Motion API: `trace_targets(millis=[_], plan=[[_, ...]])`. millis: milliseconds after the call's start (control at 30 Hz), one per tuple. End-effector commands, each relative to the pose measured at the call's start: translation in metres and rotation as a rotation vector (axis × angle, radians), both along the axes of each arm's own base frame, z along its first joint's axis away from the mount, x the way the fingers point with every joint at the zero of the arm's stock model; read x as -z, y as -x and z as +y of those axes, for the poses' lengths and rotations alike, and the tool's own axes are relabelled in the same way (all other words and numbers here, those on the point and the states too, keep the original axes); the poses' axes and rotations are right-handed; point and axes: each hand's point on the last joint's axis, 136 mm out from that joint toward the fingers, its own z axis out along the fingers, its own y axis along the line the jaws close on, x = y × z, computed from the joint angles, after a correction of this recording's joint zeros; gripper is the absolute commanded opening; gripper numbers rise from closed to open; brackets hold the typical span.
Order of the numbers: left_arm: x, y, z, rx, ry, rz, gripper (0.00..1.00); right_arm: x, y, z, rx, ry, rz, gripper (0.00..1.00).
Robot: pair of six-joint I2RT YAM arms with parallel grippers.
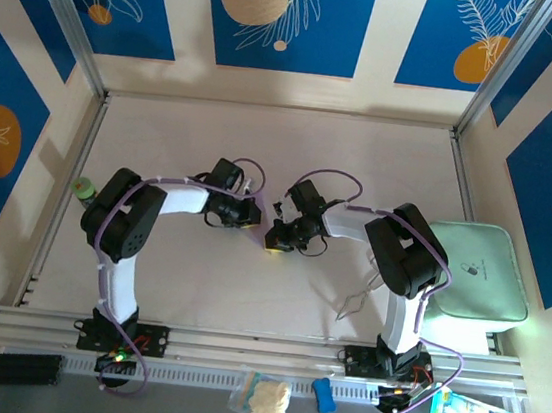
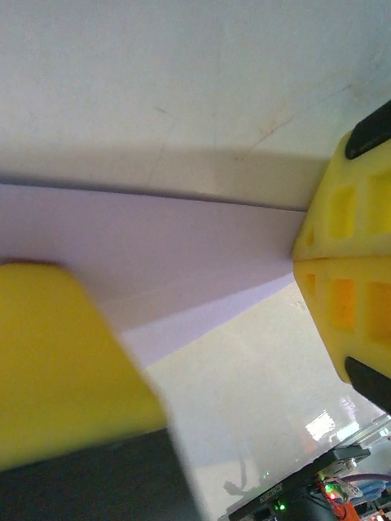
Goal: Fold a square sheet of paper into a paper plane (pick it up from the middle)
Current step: Fourth fold the wing at the center of the table.
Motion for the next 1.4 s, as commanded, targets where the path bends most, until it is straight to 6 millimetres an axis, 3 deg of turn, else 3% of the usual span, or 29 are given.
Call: trace_targets(millis=[0, 267, 433, 633, 700, 767, 900, 1033, 1233, 1367], plan=[[0.025, -0.036, 0.053, -0.11, -0.178, -0.038, 0.13, 0.067, 0.058, -0.059, 0.023, 0.303, 0.218, 0.0], [0.029, -0.072, 0.082, -0.146, -0.257, -0.06, 0.13, 0.065, 0.058, -0.059, 0.025, 0.301, 0.22, 0.0], [0.022, -0.094, 0.101, -0.181, -0.309, -0.096, 0.14, 0.049, 0.052, -0.05, 0.029, 0.268, 0.202, 0.0], [-0.007, -0.115, 0.11, -0.206, -0.306, -0.159, 0.16, 0.026, 0.037, -0.031, 0.035, 0.188, 0.155, 0.0], [-0.024, -0.118, 0.109, -0.215, -0.288, -0.173, 0.18, 0.009, 0.026, -0.018, 0.041, 0.124, 0.125, 0.0], [-0.051, -0.119, 0.104, -0.241, -0.233, -0.203, 0.19, -0.02, 0.009, 0.001, 0.05, 0.028, 0.073, 0.02], [-0.106, -0.111, 0.097, -0.3, -0.101, -0.276, 0.27, -0.081, -0.025, 0.027, 0.085, -0.111, -0.062, 0.09], [-0.136, -0.088, 0.105, -0.362, -0.066, -0.287, 0.42, -0.107, -0.045, 0.028, 0.114, -0.15, -0.164, 0.23], [-0.161, -0.051, 0.105, -0.42, 0.045, -0.238, 0.64, -0.094, -0.064, 0.014, 0.151, -0.108, -0.178, 0.35], [-0.152, -0.03, 0.108, -0.439, 0.063, -0.207, 0.83, -0.072, -0.08, 0.006, 0.186, -0.067, -0.144, 0.38]])
